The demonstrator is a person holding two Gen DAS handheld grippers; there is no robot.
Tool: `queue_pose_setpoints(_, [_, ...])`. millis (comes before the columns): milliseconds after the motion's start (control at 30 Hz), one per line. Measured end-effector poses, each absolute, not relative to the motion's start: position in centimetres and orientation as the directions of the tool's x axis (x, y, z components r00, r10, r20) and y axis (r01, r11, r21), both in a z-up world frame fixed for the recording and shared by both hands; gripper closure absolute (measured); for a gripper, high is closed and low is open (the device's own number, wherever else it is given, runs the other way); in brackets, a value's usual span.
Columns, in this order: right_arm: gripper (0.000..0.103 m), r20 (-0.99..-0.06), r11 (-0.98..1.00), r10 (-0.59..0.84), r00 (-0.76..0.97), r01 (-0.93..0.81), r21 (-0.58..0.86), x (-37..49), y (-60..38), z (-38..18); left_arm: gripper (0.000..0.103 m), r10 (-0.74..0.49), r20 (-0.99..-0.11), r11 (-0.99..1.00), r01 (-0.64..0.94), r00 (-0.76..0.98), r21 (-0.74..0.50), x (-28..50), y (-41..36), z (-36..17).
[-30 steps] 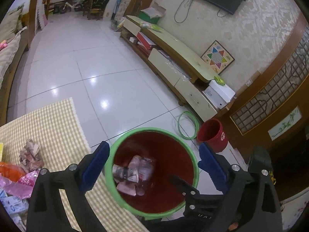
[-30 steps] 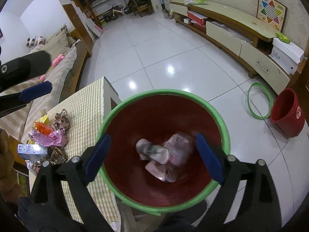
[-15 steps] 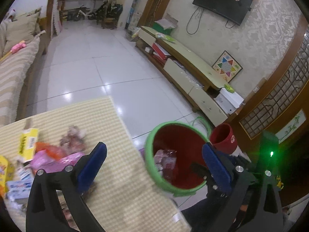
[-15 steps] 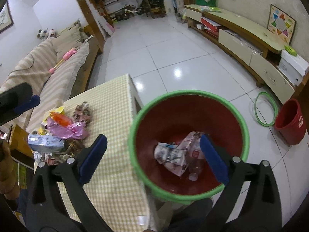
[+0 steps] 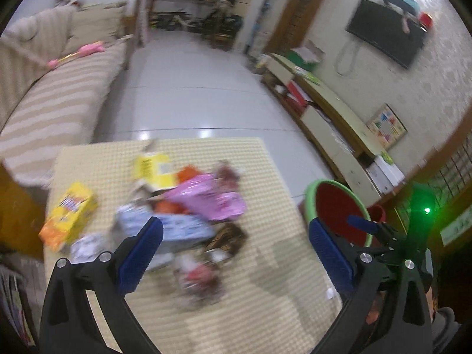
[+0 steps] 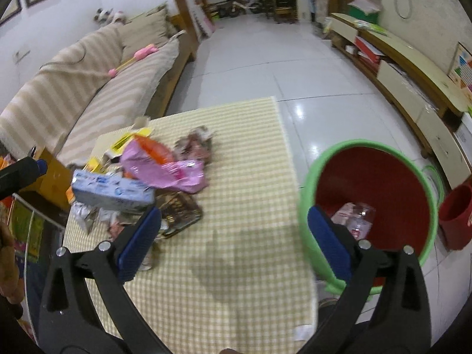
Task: Collect trash
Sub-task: 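Move both tools back over the table, then grasp the yellow iced-tea carton with the left tool while the right tool grasps the pink bag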
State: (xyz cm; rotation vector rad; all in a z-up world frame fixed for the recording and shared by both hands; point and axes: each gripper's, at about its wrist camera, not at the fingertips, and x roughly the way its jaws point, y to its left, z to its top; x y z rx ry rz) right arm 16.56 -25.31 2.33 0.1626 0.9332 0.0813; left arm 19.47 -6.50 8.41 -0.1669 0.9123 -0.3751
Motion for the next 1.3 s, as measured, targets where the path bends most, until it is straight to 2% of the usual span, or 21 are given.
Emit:
queue_pose_setpoints(367, [0.005,-0.807,0.985,0.169,0.566,-0.077,0.153,17.3,-19.1,1.7,0.008,-0.273,-0.766,0.957,0.086,0.583,-0.276,18.0,4.3,5.4])
queue_pose_setpoints(700, [0.005,-0.817,0.985,0.17,0.55,-0.122,0.123,19.4,-16.0,0.7,0.008,-0.187,-0.817,0.976,0.008,0.546,-0.218,19.8,10.2,2.2])
queue_pose_setpoints(1300, [0.005,-0.838,0.978,0.189,0.513,-0.174,0.114,26.2,-13.4,-2.7,0.008,-0.089,-0.902,0.996,0.052,0.423,-0.074,27.8,11.7,-4.2])
